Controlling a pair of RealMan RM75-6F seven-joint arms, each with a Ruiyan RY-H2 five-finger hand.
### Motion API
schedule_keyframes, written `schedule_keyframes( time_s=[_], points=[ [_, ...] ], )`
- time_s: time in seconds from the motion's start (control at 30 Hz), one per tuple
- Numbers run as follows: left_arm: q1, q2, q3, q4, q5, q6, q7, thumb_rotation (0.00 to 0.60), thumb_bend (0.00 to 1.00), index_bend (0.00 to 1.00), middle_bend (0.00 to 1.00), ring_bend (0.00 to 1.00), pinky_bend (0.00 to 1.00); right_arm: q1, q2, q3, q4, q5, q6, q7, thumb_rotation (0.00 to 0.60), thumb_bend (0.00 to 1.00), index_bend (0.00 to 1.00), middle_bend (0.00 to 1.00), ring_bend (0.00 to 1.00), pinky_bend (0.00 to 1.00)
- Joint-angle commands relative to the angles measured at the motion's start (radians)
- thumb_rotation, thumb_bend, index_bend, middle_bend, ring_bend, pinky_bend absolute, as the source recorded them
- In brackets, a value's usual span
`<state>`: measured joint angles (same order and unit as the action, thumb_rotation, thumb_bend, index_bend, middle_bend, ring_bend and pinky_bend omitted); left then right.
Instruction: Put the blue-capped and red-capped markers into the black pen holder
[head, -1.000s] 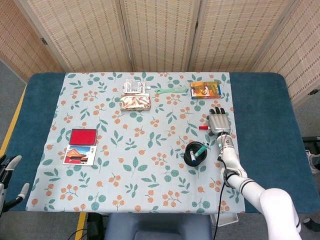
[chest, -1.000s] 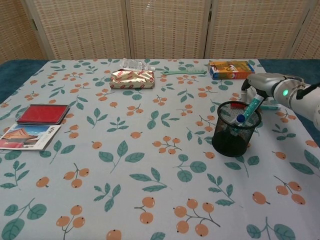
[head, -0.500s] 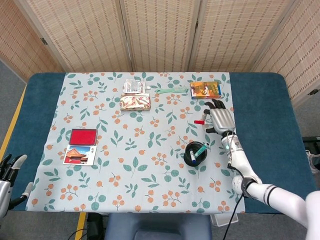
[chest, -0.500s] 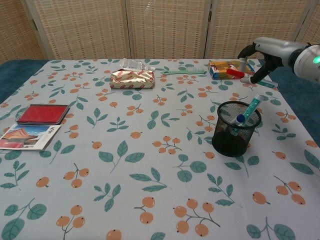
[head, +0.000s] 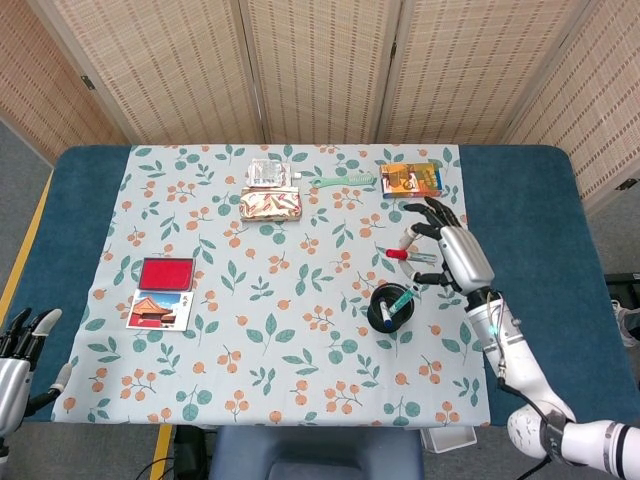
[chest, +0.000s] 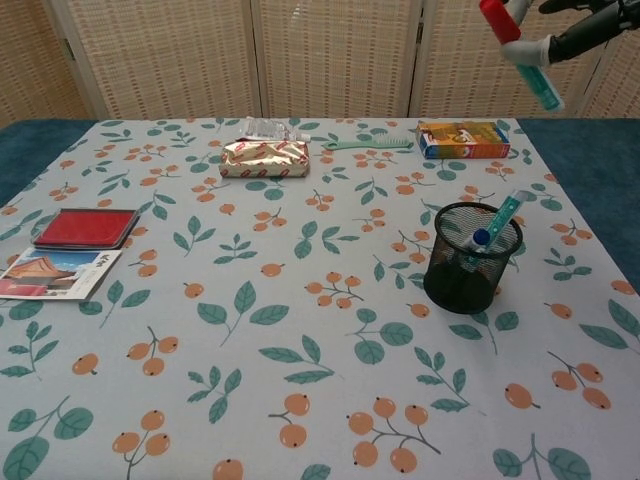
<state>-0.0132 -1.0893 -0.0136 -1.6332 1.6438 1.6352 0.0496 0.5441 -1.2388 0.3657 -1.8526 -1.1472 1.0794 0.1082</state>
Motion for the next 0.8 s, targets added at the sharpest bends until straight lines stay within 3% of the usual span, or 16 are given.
schedule_keyframes(
  time_s=[0.03,0.33,0.6,0.8],
  points=[
    [0.001,0.001,0.001,-0.001,0.002,0.002,0.0,0.6,0.4,0.09,0.17,0.03,0.26,-0.039,-0.106,-0.053,0.026,-0.082,0.073,0.067,0.6,0.34,0.61,0.15,0.0,0.0],
    [0.005,0.006,0.003,-0.001,0.011,0.014,-0.011,0.6,0.4,0.09,0.17,0.03,0.26,-0.055,-0.332,-0.115,0.212,-0.192,0.163,0.243,0.6,0.34,0.61,0.15,0.0,0.0],
    [0.006,0.01,0.001,-0.001,0.006,0.016,-0.018,0.6,0.4,0.09,0.17,0.03,0.26,-0.082,-0.383,-0.139,0.283,-0.225,0.209,0.288,0.6,0.34,0.61,0.15,0.0,0.0],
    [0.006,0.009,0.001,-0.004,0.005,0.014,-0.01,0.6,0.4,0.09,0.17,0.03,0.26,-0.092,-0.412,-0.158,0.362,-0.22,0.186,0.367,0.6,0.34,0.61,0.15,0.0,0.0]
  ],
)
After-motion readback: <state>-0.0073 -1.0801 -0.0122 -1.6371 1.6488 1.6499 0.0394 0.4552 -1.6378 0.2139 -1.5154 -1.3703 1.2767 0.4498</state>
